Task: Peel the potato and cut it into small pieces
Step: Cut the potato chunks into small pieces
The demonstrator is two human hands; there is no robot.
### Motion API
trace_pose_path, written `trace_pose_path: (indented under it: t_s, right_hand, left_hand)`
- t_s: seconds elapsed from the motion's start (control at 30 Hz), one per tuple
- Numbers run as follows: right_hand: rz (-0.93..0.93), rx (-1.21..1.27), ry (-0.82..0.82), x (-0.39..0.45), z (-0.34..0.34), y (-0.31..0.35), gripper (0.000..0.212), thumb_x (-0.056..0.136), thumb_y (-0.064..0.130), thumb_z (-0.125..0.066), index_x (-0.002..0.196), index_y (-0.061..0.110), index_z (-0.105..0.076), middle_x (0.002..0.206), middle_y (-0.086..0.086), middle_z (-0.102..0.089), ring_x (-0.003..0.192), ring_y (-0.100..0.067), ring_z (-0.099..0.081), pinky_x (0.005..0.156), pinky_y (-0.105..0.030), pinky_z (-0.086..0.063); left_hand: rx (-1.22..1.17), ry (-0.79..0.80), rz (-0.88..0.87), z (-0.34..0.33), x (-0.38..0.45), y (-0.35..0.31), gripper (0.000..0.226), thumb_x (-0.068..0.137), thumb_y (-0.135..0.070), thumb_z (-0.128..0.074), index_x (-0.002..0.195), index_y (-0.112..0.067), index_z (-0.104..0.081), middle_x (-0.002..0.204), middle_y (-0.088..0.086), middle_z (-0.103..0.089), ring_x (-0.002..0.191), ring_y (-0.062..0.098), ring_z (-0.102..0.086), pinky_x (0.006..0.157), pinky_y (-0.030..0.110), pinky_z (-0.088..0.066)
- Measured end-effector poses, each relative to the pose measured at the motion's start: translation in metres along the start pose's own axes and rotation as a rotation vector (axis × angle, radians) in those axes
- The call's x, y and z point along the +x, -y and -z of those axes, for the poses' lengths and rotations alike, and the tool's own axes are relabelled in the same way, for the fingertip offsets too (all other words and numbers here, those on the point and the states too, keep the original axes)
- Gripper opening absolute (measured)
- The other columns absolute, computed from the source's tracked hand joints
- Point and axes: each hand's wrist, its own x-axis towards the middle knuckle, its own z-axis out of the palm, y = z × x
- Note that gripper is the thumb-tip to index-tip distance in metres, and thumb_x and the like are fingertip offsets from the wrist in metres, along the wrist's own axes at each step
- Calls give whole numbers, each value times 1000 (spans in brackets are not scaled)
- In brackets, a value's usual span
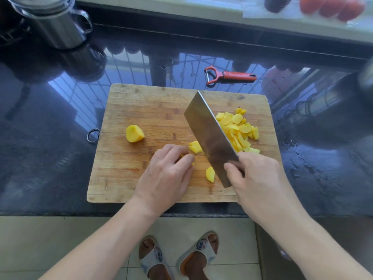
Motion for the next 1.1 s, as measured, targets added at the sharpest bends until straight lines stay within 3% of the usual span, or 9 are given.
trace_pose_path:
  t_s: [0.1,0.2,0.33,0.4,0.5,0.6,0.8,0.93,1.1]
  right_hand:
    - [24,13,54,-14,-5,11,33,99,37,-53,69,25,-48,69,11,-51,63,-3,-50,51,-18,-36]
    - [59,16,140,-20,-12,9,35,101,37,-51,69,27,-44,72,10,-50,64,-6,-51,54,-25,-42]
    - [69,-47,113,-8,-7,-10,30,100,35,-53,73,23,-52,72,9,-52,65,-10,-54,59,-37,-48]
    - [55,-76,58,6,-1,-26,32,97,32,-57,69,22,-48,68,10,-51,64,-18,-53,57,-36,-42]
    - [57,-80,-33,27,7,-44,39,93,28,-64,64,18,-40,61,7,-47,62,-27,-49,55,-34,-32]
    - [112,-30,-73,29,8,-43,38,92,29,-64,63,17,-42,60,6,-48,60,-22,-50,51,-36,-37]
    - [258,-24,1,-1,2,-22,36,94,32,-56,64,26,-39,65,7,-47,59,-16,-50,50,-41,-43]
    - [260,-84,22,-7,-3,-14,38,95,35,-52,64,29,-31,67,7,-44,57,-20,-49,48,-40,-43]
    - [205,-148,79,-14,-5,-2,32,97,38,-48,69,30,-35,69,8,-43,59,-19,-51,51,-41,-45]
  left_hand:
    - [-57,17,71,10,-8,7,7,93,-7,-73,100,-7,-73,112,7,-66,107,30,-60,87,47,-52]
    - [-71,51,76,24,-14,19,10,93,-5,-74,102,-6,-75,113,8,-67,106,28,-60,87,42,-55]
    - [-84,74,64,28,-8,18,9,93,-4,-72,101,-6,-76,112,9,-67,104,26,-63,86,33,-54]
    - [-105,71,46,22,-1,12,9,93,-3,-73,101,-6,-76,110,7,-68,102,24,-64,86,31,-53]
    - [-117,43,27,10,10,2,10,94,1,-72,102,-4,-74,109,7,-69,100,25,-65,83,35,-55]
    - [-96,9,39,5,7,-2,8,95,4,-69,101,-1,-72,116,12,-68,102,28,-67,87,33,-56]
    - [-2,-8,-49,8,-14,-2,14,101,0,-66,112,2,-74,112,15,-70,105,29,-67,98,34,-55]
    - [47,-10,-96,8,-11,-3,18,102,-2,-63,117,3,-73,115,15,-70,107,31,-67,98,38,-55]
    - [68,-6,-128,7,-9,-5,21,101,-1,-62,119,3,-71,117,15,-70,108,32,-67,98,42,-56]
